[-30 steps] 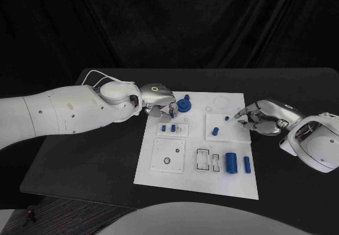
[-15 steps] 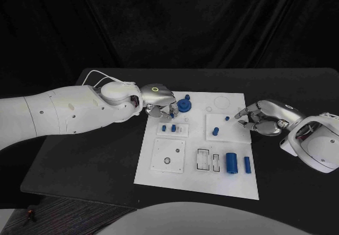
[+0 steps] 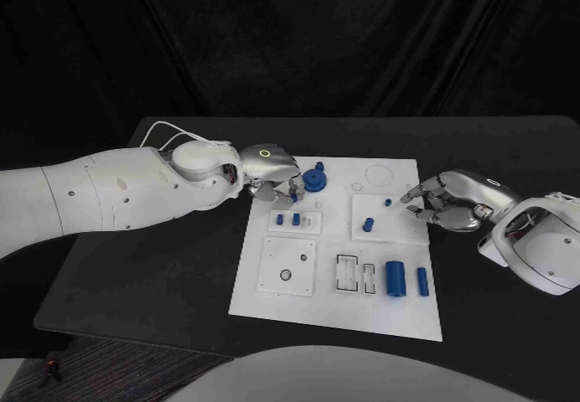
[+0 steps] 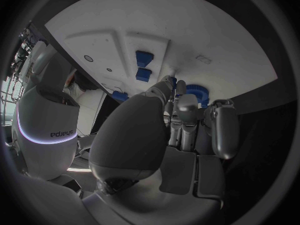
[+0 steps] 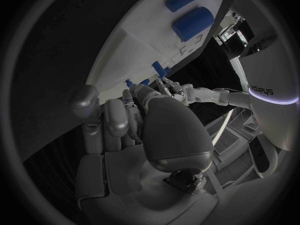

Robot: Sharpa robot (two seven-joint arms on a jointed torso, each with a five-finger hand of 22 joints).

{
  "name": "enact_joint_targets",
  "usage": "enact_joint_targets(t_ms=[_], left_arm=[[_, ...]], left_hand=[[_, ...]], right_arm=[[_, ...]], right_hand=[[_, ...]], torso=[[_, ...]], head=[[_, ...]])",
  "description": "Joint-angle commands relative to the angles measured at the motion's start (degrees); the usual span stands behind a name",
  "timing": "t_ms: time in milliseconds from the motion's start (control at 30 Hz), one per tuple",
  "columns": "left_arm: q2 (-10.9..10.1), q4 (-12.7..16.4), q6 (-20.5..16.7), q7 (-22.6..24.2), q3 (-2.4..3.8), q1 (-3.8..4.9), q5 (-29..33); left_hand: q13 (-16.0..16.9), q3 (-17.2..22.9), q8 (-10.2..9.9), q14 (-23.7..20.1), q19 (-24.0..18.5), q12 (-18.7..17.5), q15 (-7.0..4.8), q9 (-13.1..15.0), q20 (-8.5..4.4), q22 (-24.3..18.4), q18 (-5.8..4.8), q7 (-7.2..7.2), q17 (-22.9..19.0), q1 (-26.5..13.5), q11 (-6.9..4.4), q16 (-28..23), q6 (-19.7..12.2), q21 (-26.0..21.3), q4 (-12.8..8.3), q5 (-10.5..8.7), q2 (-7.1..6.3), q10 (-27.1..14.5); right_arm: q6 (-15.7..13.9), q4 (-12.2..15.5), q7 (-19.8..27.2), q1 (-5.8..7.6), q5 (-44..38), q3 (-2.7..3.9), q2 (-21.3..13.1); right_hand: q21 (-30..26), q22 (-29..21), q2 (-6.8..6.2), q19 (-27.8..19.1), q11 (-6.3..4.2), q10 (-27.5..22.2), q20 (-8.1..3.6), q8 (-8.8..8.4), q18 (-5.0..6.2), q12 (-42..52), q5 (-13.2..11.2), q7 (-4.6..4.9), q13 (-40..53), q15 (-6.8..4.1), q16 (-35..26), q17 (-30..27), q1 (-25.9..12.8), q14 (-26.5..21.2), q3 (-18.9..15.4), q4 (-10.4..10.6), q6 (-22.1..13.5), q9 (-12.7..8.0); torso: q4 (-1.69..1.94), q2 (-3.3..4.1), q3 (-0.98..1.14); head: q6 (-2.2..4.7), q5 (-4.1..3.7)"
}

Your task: Assemble the parts on the task board

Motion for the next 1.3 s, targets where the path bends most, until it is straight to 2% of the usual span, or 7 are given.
enact_joint_targets(t_ms=[33, 1133, 1233, 1300], left_arm=[[0.1, 0.1, 1.5, 0.0, -0.28, -0.51, -0.6], [-0.3, 0.0, 2.3, -0.4, -0.28, -0.95, -0.6], [-0.3, 0.0, 2.4, -0.6, -0.29, -0.98, -0.6], [-0.3, 0.0, 2.6, -0.9, -0.29, -1.00, -0.6]], left_hand=[[0.0, -0.2, 0.3, -0.4, -0.4, -0.2, -0.10, 0.1, -0.09, 10.9, -0.39, 0.05, -0.1, 0.3, -1.09, -0.4, 0.5, -0.3, 0.1, 0.18, -0.07, 1.6], [0.0, -0.3, 0.1, -0.8, -0.6, -0.5, -0.07, 0.0, -0.08, 10.8, -0.29, -0.01, -0.8, 0.4, -1.10, -1.2, 0.3, -0.8, 0.1, 0.22, -0.10, 1.7], [-0.2, -0.5, -0.3, -1.0, -0.8, -0.9, -0.04, -0.2, -0.05, 10.7, -0.25, -0.19, -1.1, 0.1, -1.14, -1.6, -0.2, -1.1, 0.3, 0.23, -0.33, 1.6], [-0.4, -0.8, -1.7, -1.2, -1.0, -1.4, -0.08, -0.8, 0.01, 10.6, -0.18, -0.92, -1.4, -0.4, -1.43, -2.1, -2.5, -1.6, 0.7, 0.22, -0.99, 1.4]], right_arm=[[0.3, 0.1, -0.3, -0.13, -0.1, 0.03, 0.0], [0.4, 0.0, -0.3, -0.26, -0.1, 0.03, 0.0], [0.4, 0.0, -0.3, -0.26, -0.1, 0.03, 0.0], [0.4, 0.0, -0.3, -0.27, -0.1, 0.03, 0.0]], right_hand=[[-0.2, 5.6, -0.01, -0.4, -0.01, -0.4, -0.03, -0.19, 0.80, -0.2, -0.1, -0.12, -1.6, 0.27, -0.3, -0.1, -0.4, -0.1, 0.4, 0.0, 0.3, 0.0], [-0.4, 5.5, -0.04, -0.4, 0.02, -0.4, -0.01, -0.21, 0.82, -0.2, -0.1, -0.11, -1.6, 0.29, -0.5, -0.2, -0.6, -0.1, 0.6, -0.2, 0.3, 0.0], [-0.4, 5.5, -0.04, -0.4, 0.02, -0.4, -0.01, -0.21, 0.82, -0.2, -0.1, -0.11, -1.6, 0.29, -0.5, -0.2, -0.6, -0.1, 0.6, -0.2, 0.3, 0.0], [-0.4, 5.5, -0.04, -0.4, 0.02, -0.4, -0.01, -0.21, 0.82, -0.2, -0.1, -0.11, -1.6, 0.29, -0.5, -0.2, -0.6, -0.1, 0.6, -0.2, 0.3, 0.0]], torso=[[-0.03, 0.00, -0.01], [-0.03, 0.01, 0.00], [-0.04, 0.01, 0.01], [-0.03, 0.02, 0.01]], head=[[-0.01, 0.01], [-0.01, 0.02], [-0.01, 0.10], [-0.01, 0.11]])
